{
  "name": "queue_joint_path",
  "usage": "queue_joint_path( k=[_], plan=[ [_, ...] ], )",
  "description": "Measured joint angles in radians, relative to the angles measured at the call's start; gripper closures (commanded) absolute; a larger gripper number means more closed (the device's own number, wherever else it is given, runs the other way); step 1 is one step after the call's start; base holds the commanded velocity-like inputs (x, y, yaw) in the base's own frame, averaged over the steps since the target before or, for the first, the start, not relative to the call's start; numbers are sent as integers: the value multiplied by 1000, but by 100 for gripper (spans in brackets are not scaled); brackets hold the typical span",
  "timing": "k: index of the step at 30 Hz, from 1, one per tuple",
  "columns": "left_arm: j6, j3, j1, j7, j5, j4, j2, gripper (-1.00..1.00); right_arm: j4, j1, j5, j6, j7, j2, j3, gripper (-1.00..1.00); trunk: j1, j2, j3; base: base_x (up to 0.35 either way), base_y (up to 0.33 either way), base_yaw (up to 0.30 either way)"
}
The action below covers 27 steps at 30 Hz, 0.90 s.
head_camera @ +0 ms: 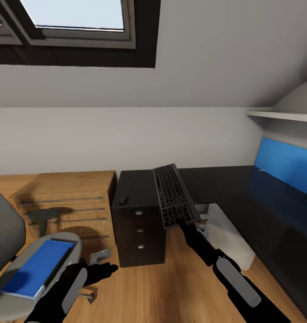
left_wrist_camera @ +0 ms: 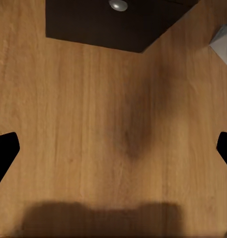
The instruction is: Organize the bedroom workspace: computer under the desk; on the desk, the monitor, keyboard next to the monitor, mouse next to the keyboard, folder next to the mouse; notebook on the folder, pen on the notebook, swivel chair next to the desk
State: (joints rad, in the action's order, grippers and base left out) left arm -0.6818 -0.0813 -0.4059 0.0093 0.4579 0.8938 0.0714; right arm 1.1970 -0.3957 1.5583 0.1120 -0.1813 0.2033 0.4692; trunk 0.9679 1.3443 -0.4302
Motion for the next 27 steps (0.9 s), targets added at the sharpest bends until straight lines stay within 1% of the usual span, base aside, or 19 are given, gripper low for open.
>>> queue_joint_path(
  k=[4,17,18,19,20,23,27],
  plan=[
    [0,-1,0,0,0,-1,0,-100,0,0,0,-5,0,-2,0,100,0,0,0,-236,-238,0],
    [0,0,0,0,-1,-1,0,-100,0,1,0,-11,-1,-2,0,100,0,0,0,-293,-176,0],
    [0,0,0,0,-1,-1,0,-100,0,1,0,-12,0,-2,0,100,0,0,0,-26,-15,0],
    [-1,1,0,-1,0,0,1,-100,3,1,4,-6,-1,0,-1,100,-4,-7,3,-11,-6,0],
    [-1,1,0,-1,0,0,1,-100,11,0,26,-4,0,1,-2,100,-8,-14,6,-7,-4,0],
    [-1,1,0,0,0,0,1,-100,18,1,70,-4,1,1,-3,100,-19,-35,16,-4,-2,0],
    [-1,2,0,1,1,-2,1,-100,20,0,104,-3,4,1,-3,100,-35,-63,28,-1,0,0]
  ],
)
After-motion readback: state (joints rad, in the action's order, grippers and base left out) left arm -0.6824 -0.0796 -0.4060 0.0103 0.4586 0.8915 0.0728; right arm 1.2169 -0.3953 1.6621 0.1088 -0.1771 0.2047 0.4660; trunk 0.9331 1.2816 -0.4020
